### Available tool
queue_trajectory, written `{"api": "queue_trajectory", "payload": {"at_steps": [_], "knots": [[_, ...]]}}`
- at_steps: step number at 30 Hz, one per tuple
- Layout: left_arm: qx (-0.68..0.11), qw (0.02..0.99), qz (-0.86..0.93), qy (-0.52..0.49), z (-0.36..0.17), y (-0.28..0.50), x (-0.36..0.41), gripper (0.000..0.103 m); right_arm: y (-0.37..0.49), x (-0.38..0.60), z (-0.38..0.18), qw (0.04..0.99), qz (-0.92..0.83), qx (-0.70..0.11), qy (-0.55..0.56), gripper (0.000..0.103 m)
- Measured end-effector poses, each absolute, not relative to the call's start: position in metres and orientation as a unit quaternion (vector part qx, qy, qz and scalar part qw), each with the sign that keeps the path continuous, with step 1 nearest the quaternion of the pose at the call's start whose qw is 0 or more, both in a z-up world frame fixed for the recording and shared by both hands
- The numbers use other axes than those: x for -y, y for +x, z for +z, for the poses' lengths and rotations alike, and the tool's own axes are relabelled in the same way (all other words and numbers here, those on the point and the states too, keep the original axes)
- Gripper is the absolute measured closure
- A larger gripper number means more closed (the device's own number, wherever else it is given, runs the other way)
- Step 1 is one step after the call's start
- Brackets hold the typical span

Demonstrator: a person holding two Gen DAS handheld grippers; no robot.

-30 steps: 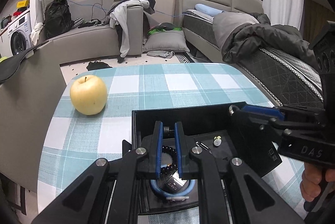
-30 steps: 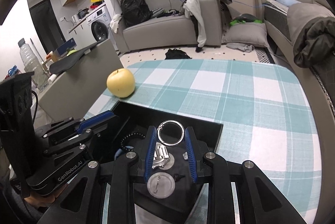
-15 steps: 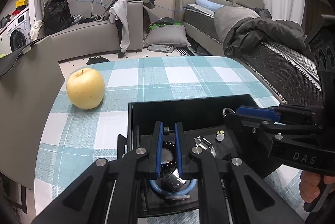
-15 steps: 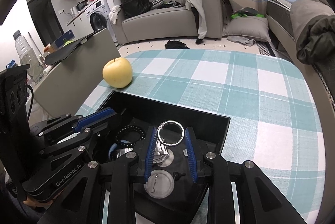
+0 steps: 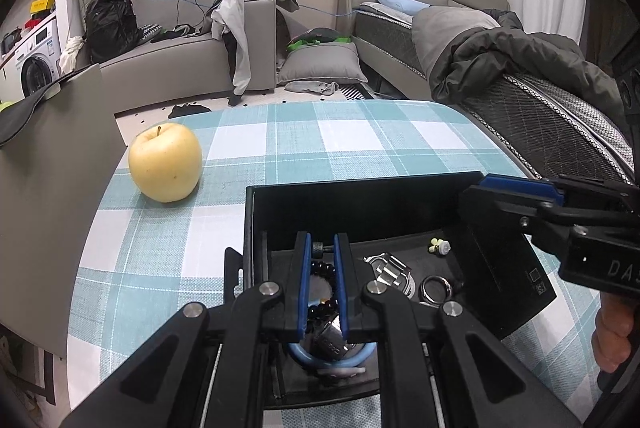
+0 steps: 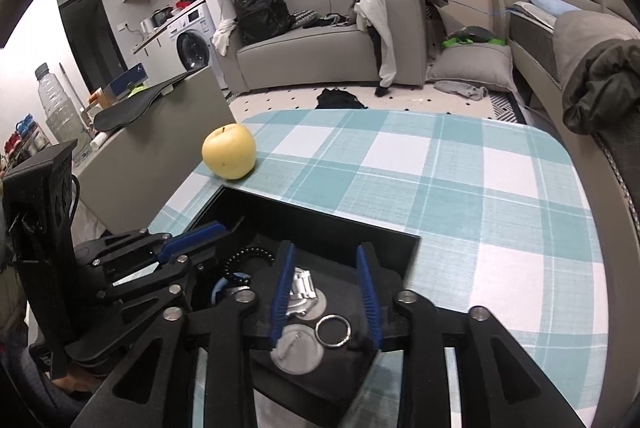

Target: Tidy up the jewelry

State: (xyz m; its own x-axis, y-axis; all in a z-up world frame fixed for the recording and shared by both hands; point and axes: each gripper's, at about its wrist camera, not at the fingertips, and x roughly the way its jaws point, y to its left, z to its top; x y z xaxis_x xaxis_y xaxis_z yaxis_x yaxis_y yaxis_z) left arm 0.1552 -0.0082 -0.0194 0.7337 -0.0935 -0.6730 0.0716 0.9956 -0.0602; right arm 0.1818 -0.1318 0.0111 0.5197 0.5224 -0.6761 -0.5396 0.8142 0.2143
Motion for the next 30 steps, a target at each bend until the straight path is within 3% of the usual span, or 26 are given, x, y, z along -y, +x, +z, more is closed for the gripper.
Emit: {"api": "queue_trajectory", "payload": {"at_steps": [4,7,9,12,14,18,23,30], "knots": [[-0.362,0.930,-0.053,-0.015,-0.017,0.153,0.009,0.095,0.179,0.143,0.016,0.876,0.306,-0.374,-0.008,0.063],[-0.360,0.931,-0.059,-0.019,-0.014,0.149,0.009,0.088,0.172,0.149,0.020,0.879,0.310,-0.361,-0.016,0.060],[-0.356,0.932,-0.064,-0.026,-0.011,0.145,0.006,0.077,0.170,0.153,0.021,0.880,0.311,-0.358,-0.021,0.060],[-0.342,0.936,-0.069,-0.041,-0.004,0.138,0.003,0.044,0.165,0.159,0.024,0.882,0.312,-0.351,-0.022,0.056],[-0.334,0.939,-0.074,-0.046,0.000,0.133,0.002,0.031,0.162,0.162,0.026,0.884,0.313,-0.347,-0.022,0.053],[-0.320,0.944,-0.071,-0.040,0.006,0.122,0.004,0.003,0.152,0.164,0.028,0.886,0.319,-0.335,-0.032,0.030],[-0.307,0.950,-0.052,-0.023,0.003,0.111,0.003,0.001,0.137,0.164,0.028,0.891,0.319,-0.318,-0.048,0.001],[-0.292,0.955,-0.031,-0.034,0.000,0.106,-0.005,0.001,0.123,0.163,0.031,0.904,0.306,-0.295,-0.050,0.000]]}}
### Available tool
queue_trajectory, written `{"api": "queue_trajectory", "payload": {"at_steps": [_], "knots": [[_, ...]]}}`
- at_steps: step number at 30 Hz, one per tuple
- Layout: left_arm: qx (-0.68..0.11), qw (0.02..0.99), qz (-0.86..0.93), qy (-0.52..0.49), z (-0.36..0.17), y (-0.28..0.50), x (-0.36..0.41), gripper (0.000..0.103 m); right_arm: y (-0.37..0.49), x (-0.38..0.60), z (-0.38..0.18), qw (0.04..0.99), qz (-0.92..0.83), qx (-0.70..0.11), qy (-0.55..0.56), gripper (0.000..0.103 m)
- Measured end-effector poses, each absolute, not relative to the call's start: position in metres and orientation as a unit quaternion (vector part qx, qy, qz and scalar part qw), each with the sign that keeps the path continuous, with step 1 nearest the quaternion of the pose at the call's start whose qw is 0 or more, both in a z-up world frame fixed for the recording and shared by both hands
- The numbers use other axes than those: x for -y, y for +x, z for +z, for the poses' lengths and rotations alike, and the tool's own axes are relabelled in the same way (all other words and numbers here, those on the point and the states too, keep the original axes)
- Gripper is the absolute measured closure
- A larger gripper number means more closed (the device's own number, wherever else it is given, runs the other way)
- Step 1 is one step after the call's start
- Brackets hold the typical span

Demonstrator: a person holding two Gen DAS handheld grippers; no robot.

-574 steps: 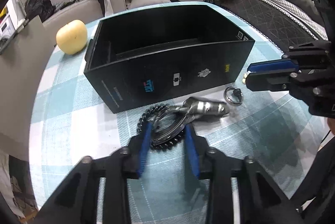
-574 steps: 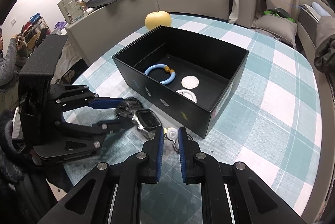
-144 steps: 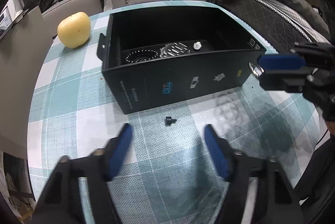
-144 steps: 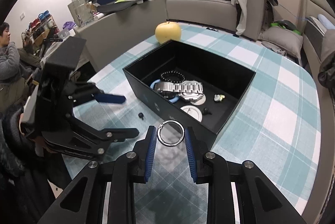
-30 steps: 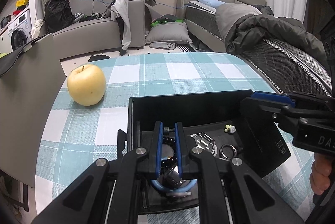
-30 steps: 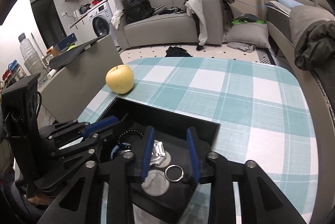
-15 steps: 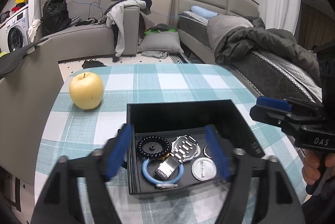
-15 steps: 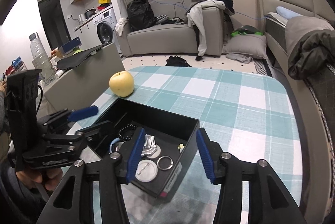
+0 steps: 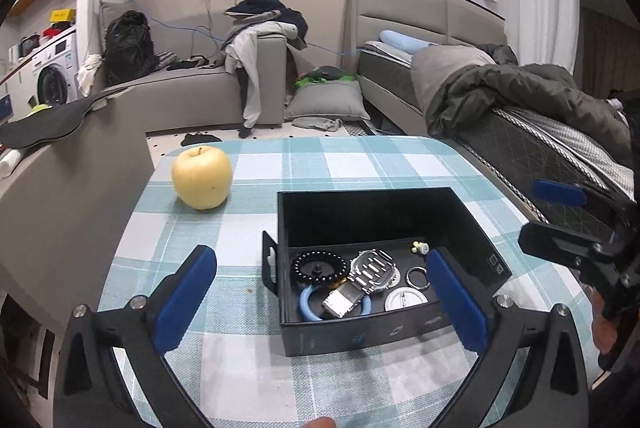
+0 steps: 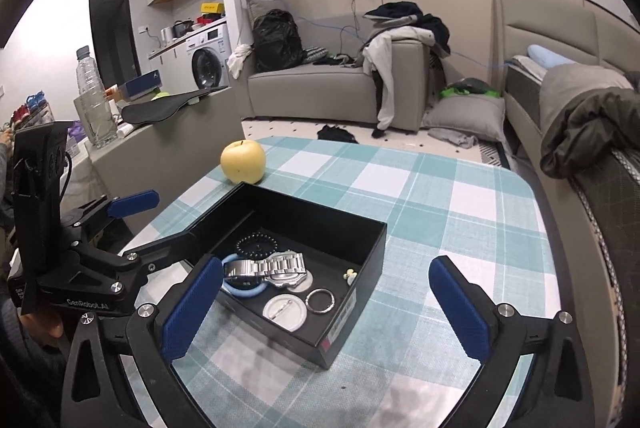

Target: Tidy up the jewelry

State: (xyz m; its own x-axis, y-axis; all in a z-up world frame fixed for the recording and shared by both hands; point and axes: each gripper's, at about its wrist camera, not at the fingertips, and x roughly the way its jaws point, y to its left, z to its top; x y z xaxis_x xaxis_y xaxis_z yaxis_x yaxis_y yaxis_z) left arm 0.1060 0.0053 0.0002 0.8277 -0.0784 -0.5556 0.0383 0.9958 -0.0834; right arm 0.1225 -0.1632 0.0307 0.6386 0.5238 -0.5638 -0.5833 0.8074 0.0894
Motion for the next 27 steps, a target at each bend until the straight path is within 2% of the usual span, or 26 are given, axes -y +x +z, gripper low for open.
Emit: {"api": "queue_trajectory", "payload": {"at_steps": [27], "knots": [[-0.222,0.973,-0.006,-0.059,0.020,0.072,-0.012,0.001,0.088,0.165,0.044,0.922,0.282,-0.265,0.003,0.000]]}}
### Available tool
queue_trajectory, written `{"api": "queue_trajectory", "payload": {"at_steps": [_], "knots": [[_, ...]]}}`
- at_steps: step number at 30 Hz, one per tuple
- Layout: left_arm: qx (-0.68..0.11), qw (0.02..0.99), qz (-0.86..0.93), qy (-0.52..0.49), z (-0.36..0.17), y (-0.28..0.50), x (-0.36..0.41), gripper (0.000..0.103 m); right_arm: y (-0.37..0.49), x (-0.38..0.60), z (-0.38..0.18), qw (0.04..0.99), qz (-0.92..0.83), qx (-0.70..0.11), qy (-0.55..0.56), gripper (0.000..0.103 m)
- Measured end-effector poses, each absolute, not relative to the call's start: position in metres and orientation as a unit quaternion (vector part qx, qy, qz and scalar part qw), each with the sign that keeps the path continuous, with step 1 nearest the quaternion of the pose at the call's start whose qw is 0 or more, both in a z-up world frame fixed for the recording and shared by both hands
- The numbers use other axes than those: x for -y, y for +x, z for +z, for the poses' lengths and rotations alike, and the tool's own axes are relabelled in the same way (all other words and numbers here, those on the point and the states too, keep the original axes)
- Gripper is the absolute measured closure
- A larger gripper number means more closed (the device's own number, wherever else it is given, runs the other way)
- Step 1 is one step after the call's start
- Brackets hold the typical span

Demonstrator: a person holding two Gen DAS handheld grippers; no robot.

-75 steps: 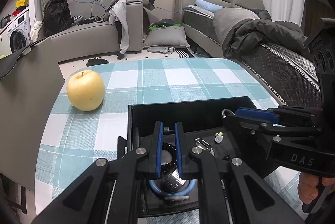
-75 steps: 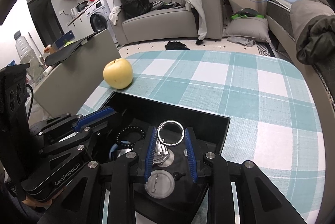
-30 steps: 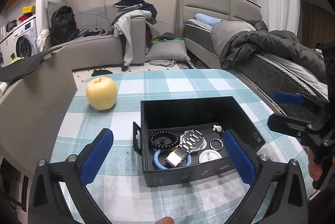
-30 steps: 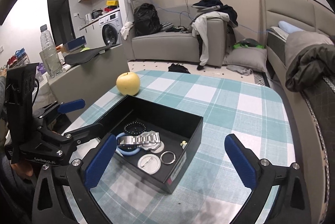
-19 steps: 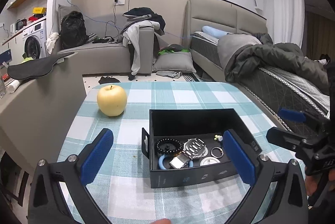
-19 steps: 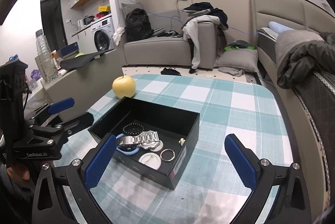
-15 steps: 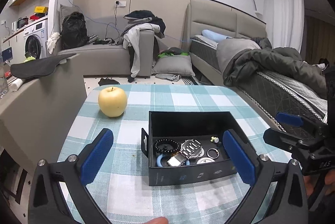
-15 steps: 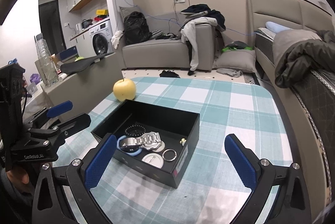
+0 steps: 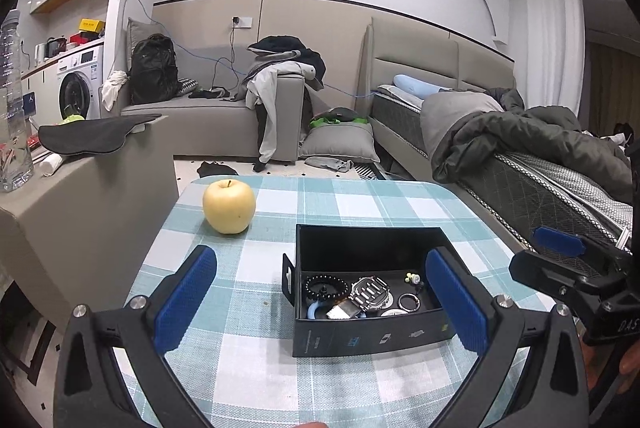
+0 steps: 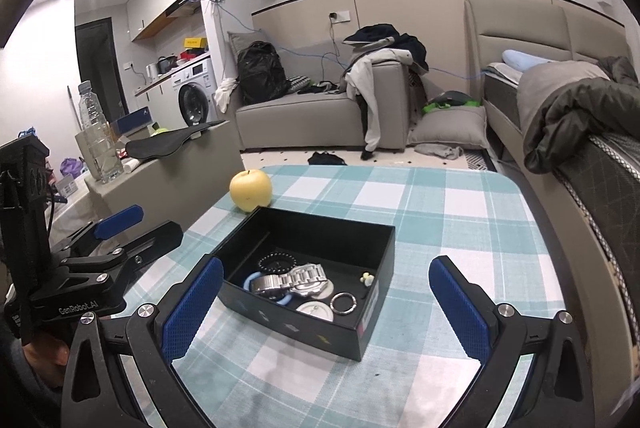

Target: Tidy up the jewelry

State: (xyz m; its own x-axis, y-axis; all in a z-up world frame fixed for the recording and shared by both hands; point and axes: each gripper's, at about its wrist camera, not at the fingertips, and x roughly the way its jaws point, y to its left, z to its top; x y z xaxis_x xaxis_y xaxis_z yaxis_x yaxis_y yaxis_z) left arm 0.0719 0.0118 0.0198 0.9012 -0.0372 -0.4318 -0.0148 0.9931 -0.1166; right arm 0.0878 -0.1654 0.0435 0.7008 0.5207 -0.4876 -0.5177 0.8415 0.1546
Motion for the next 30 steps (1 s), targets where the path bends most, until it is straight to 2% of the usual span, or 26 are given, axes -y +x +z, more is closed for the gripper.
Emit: {"api": "queue_trajectory", "payload": {"at_steps": [30], "knots": [[-0.238,0.970,-0.008,-0.040,0.0126,0.0734,-0.0032,0.001,0.0883,0.1619,0.0413,0.920,0.282,-0.273,-0.002,0.000]]}}
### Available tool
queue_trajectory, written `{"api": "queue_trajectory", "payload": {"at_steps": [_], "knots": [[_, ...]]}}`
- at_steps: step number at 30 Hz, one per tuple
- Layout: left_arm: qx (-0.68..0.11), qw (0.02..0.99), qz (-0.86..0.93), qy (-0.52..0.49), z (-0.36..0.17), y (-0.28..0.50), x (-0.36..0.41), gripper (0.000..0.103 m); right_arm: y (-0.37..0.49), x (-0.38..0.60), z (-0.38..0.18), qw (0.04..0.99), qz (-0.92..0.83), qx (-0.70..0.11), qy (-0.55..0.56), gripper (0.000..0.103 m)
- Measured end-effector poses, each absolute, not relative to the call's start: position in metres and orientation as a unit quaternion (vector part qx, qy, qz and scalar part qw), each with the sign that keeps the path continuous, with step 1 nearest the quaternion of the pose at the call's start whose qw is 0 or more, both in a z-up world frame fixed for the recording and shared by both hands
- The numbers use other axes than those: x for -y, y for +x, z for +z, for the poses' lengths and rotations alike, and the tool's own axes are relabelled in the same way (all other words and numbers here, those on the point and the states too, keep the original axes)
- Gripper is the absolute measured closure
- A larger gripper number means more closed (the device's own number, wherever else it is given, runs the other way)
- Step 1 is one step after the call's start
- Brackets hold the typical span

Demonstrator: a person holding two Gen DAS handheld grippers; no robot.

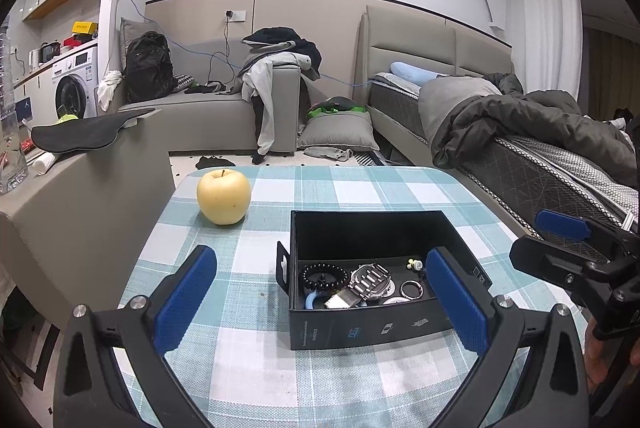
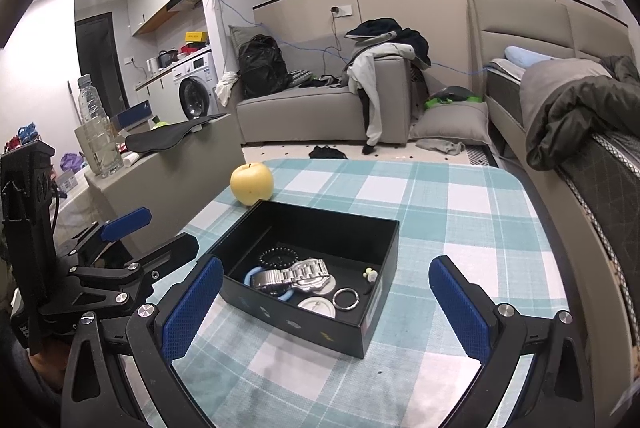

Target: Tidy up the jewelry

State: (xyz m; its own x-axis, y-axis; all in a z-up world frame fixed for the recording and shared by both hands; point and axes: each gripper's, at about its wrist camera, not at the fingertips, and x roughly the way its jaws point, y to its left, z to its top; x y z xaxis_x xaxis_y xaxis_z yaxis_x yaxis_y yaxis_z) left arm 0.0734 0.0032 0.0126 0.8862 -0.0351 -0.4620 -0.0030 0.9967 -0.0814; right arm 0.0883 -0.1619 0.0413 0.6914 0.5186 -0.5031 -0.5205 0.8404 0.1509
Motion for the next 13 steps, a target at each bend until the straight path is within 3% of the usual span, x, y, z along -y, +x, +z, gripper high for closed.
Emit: {"api": "queue_trajectory", "payload": {"at_steps": [13], "knots": [[-0.243,0.969,-0.009,-0.039,0.0094,0.0731,-0.0032,0.001,0.0884,0.1620,0.0411,0.918,0.284,-0.275,-0.003,0.000]]}}
